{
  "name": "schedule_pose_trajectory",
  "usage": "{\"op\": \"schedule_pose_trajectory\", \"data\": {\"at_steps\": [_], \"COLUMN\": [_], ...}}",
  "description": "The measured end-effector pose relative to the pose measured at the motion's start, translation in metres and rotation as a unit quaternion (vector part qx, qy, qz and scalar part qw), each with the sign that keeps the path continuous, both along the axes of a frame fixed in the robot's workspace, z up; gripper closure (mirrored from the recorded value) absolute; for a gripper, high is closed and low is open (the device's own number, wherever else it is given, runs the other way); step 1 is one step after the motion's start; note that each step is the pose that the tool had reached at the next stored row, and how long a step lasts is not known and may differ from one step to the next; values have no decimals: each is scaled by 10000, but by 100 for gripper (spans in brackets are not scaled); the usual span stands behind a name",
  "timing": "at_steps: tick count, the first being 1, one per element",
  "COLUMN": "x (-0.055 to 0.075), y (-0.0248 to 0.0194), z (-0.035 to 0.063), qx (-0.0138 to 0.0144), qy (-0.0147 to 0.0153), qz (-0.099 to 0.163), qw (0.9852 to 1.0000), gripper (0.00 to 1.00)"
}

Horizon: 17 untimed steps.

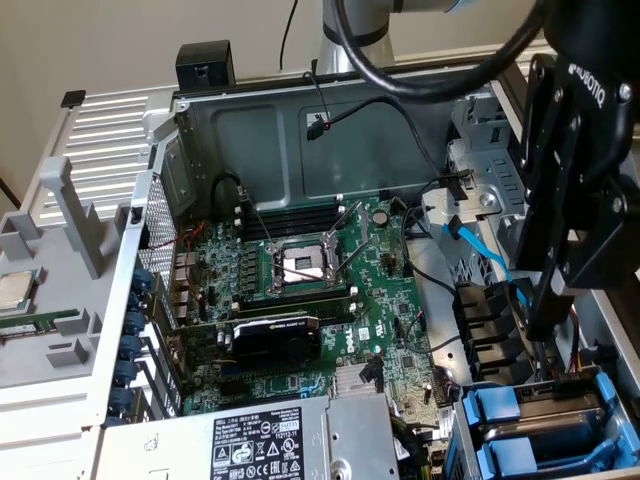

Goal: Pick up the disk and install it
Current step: 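Insert the second disk wire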

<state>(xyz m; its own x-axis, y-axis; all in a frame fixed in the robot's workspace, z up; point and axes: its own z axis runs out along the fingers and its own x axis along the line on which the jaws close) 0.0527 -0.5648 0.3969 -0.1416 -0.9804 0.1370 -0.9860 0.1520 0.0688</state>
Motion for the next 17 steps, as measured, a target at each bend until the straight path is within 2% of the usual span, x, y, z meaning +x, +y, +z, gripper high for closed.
{"op": "schedule_pose_trajectory", "data": {"at_steps": [5, 7, 8, 10, 14, 17], "x": [83, 83, 83, 82, 83, 83], "y": [13, 13, 13, 13, 13, 13], "z": [-52, -63, -70, -86, -101, -120], "qx": [-1, -5, -6, -11, -38, -112], "qy": [19, 74, 91, 98, 97, 92], "qz": [-49, -130, -180, -293, -343, -370], "qw": [10000, 9999, 9998, 9995, 9994, 9992], "gripper": [55, 55, 55, 55, 55, 55]}}
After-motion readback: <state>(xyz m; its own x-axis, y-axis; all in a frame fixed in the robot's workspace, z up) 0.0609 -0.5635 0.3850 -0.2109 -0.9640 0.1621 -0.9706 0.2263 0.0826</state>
